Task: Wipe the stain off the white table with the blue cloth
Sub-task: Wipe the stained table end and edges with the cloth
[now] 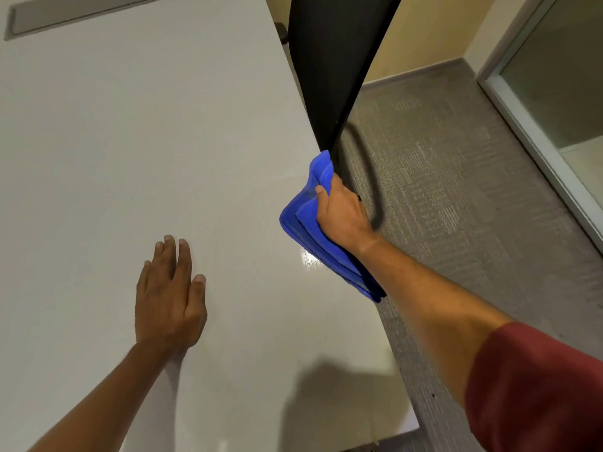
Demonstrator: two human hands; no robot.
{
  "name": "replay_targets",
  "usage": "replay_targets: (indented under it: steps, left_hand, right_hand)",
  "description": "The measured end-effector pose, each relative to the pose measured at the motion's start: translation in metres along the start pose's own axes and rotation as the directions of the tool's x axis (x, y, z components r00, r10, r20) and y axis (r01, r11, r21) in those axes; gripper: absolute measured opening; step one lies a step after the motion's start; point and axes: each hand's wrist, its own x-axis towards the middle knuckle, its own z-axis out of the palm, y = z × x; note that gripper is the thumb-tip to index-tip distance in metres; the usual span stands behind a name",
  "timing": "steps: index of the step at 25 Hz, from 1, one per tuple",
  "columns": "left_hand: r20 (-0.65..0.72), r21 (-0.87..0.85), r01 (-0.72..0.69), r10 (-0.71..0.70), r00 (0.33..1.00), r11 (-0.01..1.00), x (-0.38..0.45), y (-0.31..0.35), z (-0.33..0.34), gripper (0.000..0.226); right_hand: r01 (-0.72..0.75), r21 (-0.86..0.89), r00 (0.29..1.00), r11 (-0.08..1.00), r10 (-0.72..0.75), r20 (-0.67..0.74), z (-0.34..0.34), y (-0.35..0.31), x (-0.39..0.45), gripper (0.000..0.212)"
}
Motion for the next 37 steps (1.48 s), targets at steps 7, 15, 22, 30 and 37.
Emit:
replay_targets:
  steps: [7,15,22,30,37]
  left_hand:
    - [-0.006,-0.007,-0.008,0.008,1.000,1.000,0.000,0.004,-0.004,0.064]
    - [-0.022,-0.005,-0.039,0.039,0.999,0.999,0.003,0.001,0.000,0.065]
    - [-0.005,0.024,-0.052,0.052,0.999,0.998,0.005,-0.003,0.003,0.064]
    - [0.005,0.001,-0.037,0.037,0.999,0.999,0.001,0.005,-0.002,0.067]
    - [-0.025,0.016,-0.081,0.081,0.996,0.997,0.000,0.007,-0.004,0.066]
  right_hand:
    - [0.002,0.016,0.999,1.000,-0.002,0.044,-0.003,-0.002,0.013,0.047]
    - [0.006,0.002,1.000,1.000,-0.006,0.019,-0.001,0.025,-0.057,0.045]
    - [-0.029,-0.095,0.996,0.995,0.021,-0.085,0.005,0.054,-0.173,0.050]
    - [-0.067,-0.130,0.991,0.989,0.051,-0.126,0.006,0.060,-0.216,0.048]
    - [-0.056,-0.270,0.983,0.961,0.006,-0.183,0.013,0.037,-0.146,0.051]
